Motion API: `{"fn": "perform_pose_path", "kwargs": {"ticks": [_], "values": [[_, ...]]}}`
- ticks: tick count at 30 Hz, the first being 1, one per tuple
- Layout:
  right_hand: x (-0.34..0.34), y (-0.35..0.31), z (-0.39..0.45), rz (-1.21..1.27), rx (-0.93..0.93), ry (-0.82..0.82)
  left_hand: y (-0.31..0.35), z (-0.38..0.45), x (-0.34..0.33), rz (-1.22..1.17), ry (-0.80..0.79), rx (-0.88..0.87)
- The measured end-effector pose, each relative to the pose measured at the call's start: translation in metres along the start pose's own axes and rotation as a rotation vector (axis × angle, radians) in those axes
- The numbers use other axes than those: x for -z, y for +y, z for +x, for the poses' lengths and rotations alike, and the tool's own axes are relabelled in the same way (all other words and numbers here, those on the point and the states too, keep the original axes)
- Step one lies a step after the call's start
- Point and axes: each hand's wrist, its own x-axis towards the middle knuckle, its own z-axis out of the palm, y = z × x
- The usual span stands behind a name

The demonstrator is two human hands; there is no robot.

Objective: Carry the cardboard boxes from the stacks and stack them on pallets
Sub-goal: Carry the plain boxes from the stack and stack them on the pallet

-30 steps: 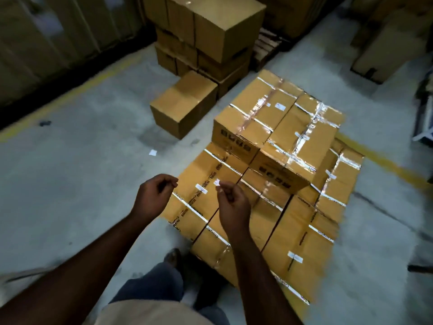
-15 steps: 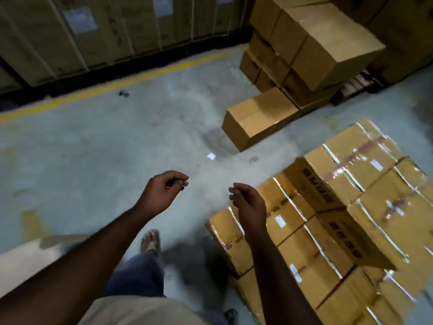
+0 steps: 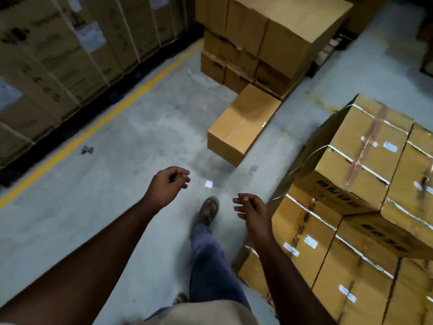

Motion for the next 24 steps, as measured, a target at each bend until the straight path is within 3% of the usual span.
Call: {"fn": "perform_pose_path", "kwargs": {"ticks": [6, 12, 14, 18, 20, 24], "values": [[-0.035, 0.014, 0.197, 0.127, -0.164, 0.187, -0.006, 0.200, -0.024, 0.092, -0.043, 0.123], [-0.075, 0.084, 0.419, -0.125, -0.256, -0.056, -0.097, 0.395, -0.094, 0.303, -0.199, 0.209], [-0.085, 0.114, 0.483, -0.155, -0.223, 0.012, -0.128, 0.459, -0.115, 0.372, -0.203, 0.200], [-0.085, 0.175, 0.590, -0.310, -0.119, 0.391, -0.181, 0.582, -0.161, 0.511, -0.095, 0.217], [-0.072, 0.199, 0.626, -0.336, -0.179, 0.550, -0.198, 0.631, -0.177, 0.558, -0.112, 0.262], [-0.049, 0.236, 0.665, -0.059, -0.392, 0.403, -0.233, 0.703, -0.184, 0.496, -0.227, 0.313]]}}
